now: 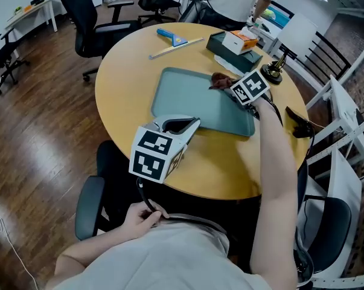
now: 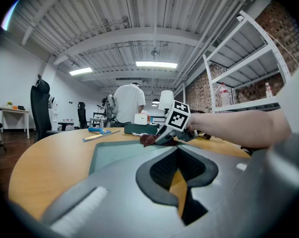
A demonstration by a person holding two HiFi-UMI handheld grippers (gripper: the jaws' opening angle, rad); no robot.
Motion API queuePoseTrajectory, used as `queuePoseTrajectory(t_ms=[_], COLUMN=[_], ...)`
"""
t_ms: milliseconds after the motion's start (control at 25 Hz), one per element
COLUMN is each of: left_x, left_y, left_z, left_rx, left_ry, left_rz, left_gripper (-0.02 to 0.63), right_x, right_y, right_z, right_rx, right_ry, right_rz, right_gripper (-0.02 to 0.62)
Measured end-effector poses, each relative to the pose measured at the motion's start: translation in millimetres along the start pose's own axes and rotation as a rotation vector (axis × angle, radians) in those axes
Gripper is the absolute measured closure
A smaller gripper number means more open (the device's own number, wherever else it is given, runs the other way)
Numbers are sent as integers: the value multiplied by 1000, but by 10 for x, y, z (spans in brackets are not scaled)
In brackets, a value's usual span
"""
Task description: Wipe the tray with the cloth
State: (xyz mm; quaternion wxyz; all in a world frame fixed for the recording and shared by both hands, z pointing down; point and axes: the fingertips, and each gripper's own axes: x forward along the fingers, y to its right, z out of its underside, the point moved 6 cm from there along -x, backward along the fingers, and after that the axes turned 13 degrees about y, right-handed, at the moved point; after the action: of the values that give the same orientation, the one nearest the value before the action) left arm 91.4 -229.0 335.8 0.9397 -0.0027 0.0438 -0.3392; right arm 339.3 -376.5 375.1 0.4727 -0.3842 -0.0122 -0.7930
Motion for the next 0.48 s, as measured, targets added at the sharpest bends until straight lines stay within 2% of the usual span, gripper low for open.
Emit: queuePoseTrajectory(t_ms=[200, 360, 480], left_x=[3, 51, 38], left_y=[-23, 27, 27], left_z=[6, 107, 84], left_rx=[2, -2, 16], left_ry=[-2, -6, -5], left_rz=[-4, 4, -1], left_gripper=[606, 606, 606], right_x=[-44, -99, -186], right_y=[97, 76, 12], right_z=[92, 290, 278], right_rx=[4, -10, -11], right_ry=[-24, -33, -14], right_rz=[62, 67, 42], right_gripper=[459, 459, 459])
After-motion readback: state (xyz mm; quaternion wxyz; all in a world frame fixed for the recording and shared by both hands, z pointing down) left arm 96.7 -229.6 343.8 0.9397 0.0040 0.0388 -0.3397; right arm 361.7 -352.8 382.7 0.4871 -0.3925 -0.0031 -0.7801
